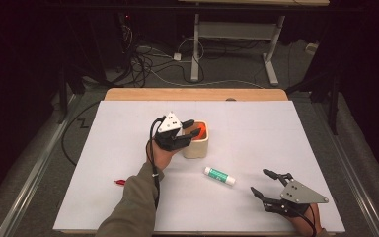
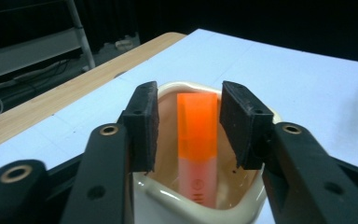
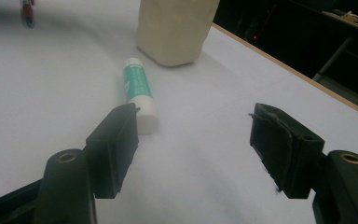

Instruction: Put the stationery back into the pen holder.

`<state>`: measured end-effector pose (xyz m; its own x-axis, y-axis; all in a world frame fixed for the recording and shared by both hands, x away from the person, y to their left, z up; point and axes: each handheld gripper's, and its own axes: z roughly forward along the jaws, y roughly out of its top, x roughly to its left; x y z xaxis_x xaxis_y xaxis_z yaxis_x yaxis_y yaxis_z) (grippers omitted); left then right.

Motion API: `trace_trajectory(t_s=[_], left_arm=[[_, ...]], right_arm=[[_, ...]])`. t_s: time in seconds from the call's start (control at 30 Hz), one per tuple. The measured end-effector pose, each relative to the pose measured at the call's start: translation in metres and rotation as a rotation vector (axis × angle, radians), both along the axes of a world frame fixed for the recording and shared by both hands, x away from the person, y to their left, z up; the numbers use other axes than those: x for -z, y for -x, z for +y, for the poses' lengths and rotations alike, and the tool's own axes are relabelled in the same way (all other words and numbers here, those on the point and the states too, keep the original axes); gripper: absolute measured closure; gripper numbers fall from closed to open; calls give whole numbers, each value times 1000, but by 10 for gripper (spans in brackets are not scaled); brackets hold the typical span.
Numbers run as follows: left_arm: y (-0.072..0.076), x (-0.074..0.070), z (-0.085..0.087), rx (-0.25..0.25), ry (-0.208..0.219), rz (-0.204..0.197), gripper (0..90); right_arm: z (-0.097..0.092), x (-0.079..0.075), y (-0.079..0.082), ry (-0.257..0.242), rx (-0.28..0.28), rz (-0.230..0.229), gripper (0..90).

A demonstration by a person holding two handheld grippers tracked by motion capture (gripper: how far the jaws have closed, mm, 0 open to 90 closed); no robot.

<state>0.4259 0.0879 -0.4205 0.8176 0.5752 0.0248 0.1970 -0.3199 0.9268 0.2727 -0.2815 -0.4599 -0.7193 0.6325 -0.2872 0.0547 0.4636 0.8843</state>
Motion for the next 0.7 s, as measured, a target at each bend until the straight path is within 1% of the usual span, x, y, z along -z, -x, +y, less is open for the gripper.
trace_trajectory(t_s=[0.03,0.2,0.27,0.33,0.37,0.4,0.5,0.57,0.63,0.7], left_arm=[[1,-1,1,2,-2,-1,537],[6,-9,5,4,-59,-21,499],[10,-12,7,7,-83,-30,468],[13,-15,10,9,-102,-35,456],[14,-16,12,10,-117,-34,431],[16,-17,13,10,-125,-34,430],[20,-20,19,15,-175,-37,427],[23,-21,22,20,-200,-36,401],[26,-22,25,23,-221,-39,400],[29,-23,27,22,-229,-40,399]], right_arm=[[0,0,0,0,1,-1,331],[0,0,0,2,1,2,331],[0,0,0,4,0,0,331],[0,0,0,3,-1,-3,331],[0,0,0,2,-1,-3,330],[0,0,0,2,0,-3,330],[1,0,0,5,-1,0,330],[1,0,0,6,-2,1,331],[1,0,0,5,-1,2,331],[2,0,0,6,0,2,331]])
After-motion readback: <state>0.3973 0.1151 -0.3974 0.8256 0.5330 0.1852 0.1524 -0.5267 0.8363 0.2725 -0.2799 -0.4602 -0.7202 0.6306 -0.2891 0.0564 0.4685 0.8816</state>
